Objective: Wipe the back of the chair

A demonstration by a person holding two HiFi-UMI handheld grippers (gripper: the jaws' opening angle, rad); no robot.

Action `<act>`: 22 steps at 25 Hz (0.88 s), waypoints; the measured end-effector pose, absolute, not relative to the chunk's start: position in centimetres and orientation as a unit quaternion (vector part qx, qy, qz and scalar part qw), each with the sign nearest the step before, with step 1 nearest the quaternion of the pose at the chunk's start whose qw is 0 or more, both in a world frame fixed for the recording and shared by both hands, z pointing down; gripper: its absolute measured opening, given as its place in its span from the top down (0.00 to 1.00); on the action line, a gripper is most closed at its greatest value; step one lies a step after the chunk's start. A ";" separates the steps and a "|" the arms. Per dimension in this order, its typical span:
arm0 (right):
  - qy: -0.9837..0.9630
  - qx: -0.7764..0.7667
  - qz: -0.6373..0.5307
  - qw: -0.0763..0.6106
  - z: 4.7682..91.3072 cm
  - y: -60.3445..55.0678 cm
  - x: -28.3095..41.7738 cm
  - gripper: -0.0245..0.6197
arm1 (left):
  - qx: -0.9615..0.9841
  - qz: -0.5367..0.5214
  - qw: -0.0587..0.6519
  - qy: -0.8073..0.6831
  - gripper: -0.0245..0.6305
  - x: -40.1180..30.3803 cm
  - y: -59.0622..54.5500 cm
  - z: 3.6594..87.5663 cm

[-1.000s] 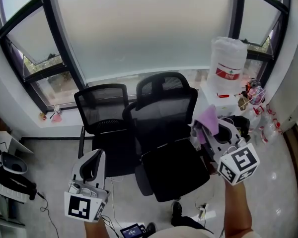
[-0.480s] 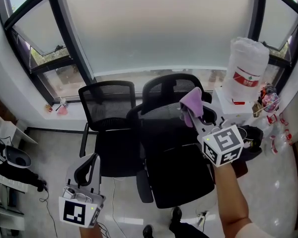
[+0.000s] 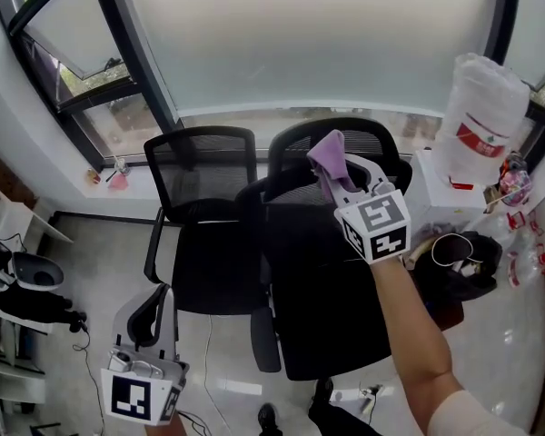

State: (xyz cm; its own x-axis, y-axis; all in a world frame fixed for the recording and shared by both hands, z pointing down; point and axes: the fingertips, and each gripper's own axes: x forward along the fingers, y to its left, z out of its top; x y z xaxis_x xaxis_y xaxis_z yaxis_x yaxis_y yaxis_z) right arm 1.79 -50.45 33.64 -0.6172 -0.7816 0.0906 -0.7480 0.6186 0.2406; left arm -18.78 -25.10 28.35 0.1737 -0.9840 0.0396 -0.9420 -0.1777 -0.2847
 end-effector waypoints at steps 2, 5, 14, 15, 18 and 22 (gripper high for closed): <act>-0.896 0.423 -0.096 0.101 34.7 -51.8 0.5 0.88 | -0.757 -0.109 0.093 0.637 0.95 -18.9 -25.5 29.0; -0.897 0.416 -0.105 0.108 36.0 -53.6 -1.6 0.88 | -0.754 -0.114 0.088 0.642 0.95 -19.3 -26.0 29.9; -0.902 0.394 -0.122 0.128 37.9 -56.5 -6.7 0.88 | -0.746 -0.125 0.073 0.650 0.95 -19.7 -27.1 31.8; -0.902 0.394 -0.122 0.127 37.9 -56.6 -6.6 0.88 | -0.746 -0.125 0.072 0.650 0.95 -19.7 -27.2 32.0; -0.903 0.391 -0.126 0.128 37.9 -56.7 -6.1 0.88 | -0.748 -0.126 0.071 0.648 0.95 -19.3 -27.6 32.1; -0.889 0.422 -0.114 0.138 38.5 -58.5 -2.2 0.88 | -0.752 -0.127 0.071 0.643 0.95 -18.4 -28.3 32.2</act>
State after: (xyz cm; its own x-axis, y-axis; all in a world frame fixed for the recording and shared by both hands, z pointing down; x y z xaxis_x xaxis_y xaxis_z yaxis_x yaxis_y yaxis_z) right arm -2.16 -58.45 38.53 -0.6062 -0.7810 0.1502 -0.7181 0.6187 0.3187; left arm -18.45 -28.33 32.24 0.1415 -0.9850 0.0988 -0.9489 -0.1634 -0.2700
